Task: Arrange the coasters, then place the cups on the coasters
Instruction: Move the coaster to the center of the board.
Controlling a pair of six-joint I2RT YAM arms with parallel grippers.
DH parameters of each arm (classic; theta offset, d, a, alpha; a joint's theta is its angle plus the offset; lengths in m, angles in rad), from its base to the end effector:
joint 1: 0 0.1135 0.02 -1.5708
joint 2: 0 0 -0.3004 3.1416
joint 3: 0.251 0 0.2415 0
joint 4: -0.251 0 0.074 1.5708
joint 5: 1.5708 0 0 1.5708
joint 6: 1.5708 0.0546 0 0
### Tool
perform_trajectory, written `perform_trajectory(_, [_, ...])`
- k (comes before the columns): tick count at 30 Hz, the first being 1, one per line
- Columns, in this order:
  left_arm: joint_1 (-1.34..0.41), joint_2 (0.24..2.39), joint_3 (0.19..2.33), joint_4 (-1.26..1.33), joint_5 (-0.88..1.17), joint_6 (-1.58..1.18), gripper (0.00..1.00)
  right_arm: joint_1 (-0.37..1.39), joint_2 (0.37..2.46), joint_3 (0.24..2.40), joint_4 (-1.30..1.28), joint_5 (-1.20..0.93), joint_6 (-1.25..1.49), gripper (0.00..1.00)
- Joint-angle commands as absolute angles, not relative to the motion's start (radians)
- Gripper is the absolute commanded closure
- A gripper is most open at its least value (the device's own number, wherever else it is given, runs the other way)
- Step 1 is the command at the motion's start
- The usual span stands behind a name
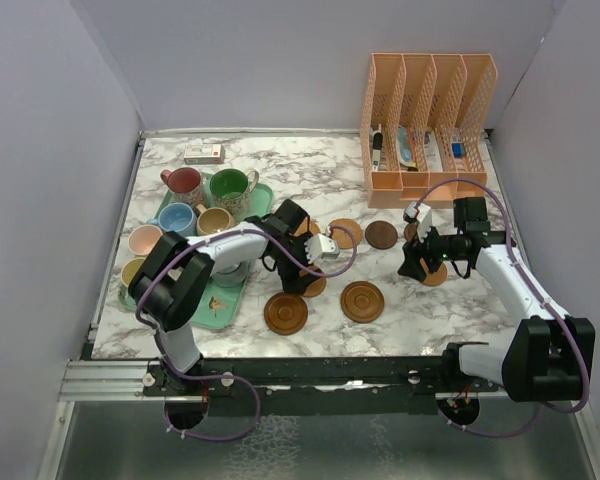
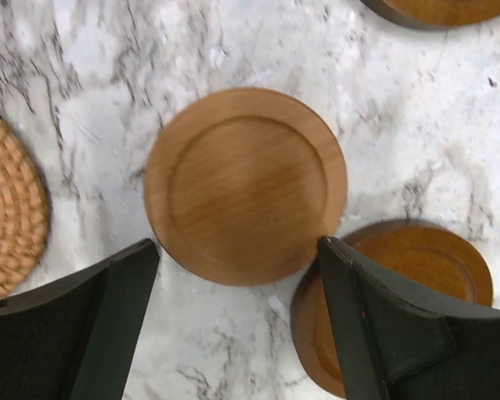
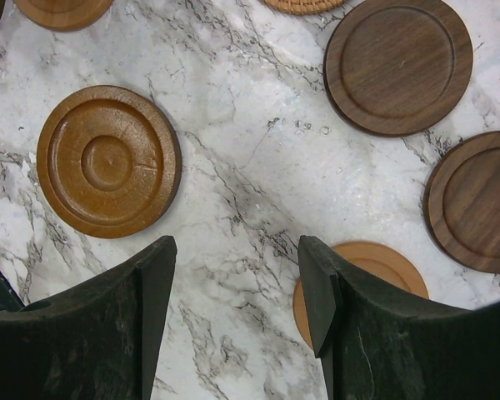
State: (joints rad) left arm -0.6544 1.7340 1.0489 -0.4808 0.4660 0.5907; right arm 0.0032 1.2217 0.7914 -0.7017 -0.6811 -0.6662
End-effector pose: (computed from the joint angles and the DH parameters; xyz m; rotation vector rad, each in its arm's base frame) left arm 0.2519 -0.2242 0.1955 1.6695 2.1019 -0.6535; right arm 0.2042 0.0350 0.2473 -0.9844 2.2431 0.6410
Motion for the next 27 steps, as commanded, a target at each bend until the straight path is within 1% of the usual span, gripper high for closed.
perform_trajectory(1, [-0.681, 1.822, 1.116, -0.459, 0.506, 0.549, 0.20, 0.009, 1.201, 0.781, -0.669, -0.681, -0.660, 0.38])
perform_trajectory(5, [-0.730, 1.887, 1.155, -0.458, 0.488, 0.533, 0.23, 0.009, 1.193, 0.780, -0.667, -0.680, -0.656, 0.38])
perform_trajectory(10, [-0.805, 1.932, 1.176, -0.437, 0.459, 0.522, 0.24, 0.009, 1.187, 0.780, -0.658, -0.677, -0.647, 0.38])
perform_trajectory(14, [-0.831, 1.925, 1.167, -0.399, 0.463, 0.511, 0.24, 0.009, 1.189, 0.774, -0.658, -0.673, -0.651, 0.38])
perform_trajectory(16, [-0.832, 1.898, 1.148, -0.371, 0.461, 0.511, 0.22, 0.009, 1.197, 0.773, -0.658, -0.677, -0.657, 0.38])
perform_trajectory(22, [-0.819, 1.740, 1.031, -0.248, 0.474, 0.548, 0.13, 0.023, 1.242, 0.779, -0.641, -0.702, -0.667, 0.41])
perform_trajectory(27, [-0.763, 1.588, 0.944, -0.162, 0.535, 0.565, 0.09, 0.103, 1.294, 0.773, -0.572, -0.636, -0.635, 0.46])
